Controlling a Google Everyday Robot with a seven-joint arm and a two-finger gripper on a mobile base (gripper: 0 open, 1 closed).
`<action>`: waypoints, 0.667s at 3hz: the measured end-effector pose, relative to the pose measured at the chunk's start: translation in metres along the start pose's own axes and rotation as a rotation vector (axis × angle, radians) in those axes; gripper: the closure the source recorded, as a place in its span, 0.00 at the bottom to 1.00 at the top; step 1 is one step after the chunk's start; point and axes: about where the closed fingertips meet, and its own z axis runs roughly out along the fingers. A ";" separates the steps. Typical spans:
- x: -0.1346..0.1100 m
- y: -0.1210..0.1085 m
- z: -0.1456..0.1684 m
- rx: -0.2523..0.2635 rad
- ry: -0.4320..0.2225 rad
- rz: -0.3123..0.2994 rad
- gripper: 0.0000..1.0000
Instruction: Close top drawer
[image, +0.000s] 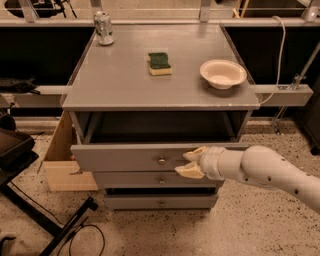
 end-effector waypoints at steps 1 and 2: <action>0.000 0.000 0.000 0.000 0.000 0.000 0.00; 0.000 0.000 0.000 0.000 0.000 0.000 0.04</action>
Offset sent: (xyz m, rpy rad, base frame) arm 0.0000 0.0000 0.0000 0.0000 0.0000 0.0001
